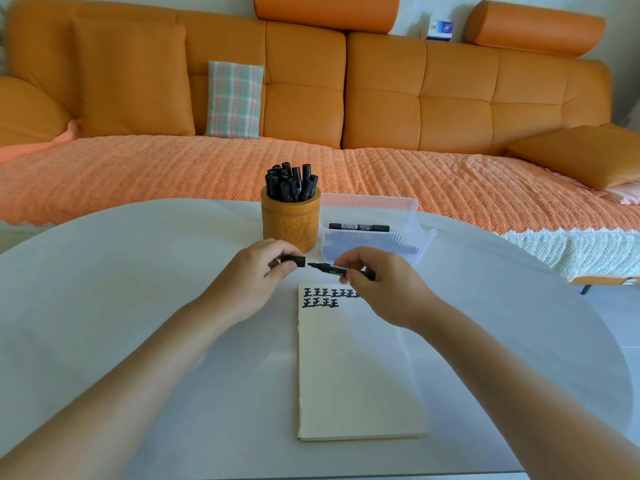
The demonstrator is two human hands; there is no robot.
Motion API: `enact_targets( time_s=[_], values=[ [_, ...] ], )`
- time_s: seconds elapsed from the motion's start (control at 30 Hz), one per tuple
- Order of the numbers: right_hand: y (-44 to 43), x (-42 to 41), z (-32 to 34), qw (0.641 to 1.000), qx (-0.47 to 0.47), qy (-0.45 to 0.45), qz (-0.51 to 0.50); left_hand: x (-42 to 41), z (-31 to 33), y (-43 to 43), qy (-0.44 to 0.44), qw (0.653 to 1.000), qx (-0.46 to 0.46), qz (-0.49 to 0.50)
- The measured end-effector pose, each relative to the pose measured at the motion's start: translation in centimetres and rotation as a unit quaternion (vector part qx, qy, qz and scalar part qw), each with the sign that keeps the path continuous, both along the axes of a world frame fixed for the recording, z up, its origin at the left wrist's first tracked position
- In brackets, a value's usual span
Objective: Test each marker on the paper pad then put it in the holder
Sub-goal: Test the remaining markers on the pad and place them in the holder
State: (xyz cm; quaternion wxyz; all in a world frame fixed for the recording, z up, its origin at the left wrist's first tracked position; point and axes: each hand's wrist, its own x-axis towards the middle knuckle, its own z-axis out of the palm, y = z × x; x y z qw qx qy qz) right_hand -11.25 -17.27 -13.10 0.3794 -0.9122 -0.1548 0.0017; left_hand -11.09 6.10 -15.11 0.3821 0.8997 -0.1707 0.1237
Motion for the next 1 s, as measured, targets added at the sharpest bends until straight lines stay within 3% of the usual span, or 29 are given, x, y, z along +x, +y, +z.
enact_targets(
  time_s=[0.6, 0.77, 0.9, 1.0],
  values=[
    [0.3, -0.2, -0.5, 0.995, 0.0, -0.074, 0.069, -0.4, 1.7, -0.6, 0.069, 0.994, 0.037, -0.078],
    [0.2, -0.4, -0.2, 0.993, 0.081, 0.001, 0.083, -0.8, 1.8, -1.1, 0.001, 0.994, 0.054, -0.092],
    [0.1, -0.7, -0.2, 0.991, 0.071, 0.081, 0.085, -1.0, 1.2, -1.2, -0.039, 0.988, 0.097, -0.11],
    [0.4, -1.0, -0.5, 0.99, 0.03, 0.094, 0.096, -0.9, 1.2, -1.5, -0.054, 0.987, 0.099, -0.111]
  ],
)
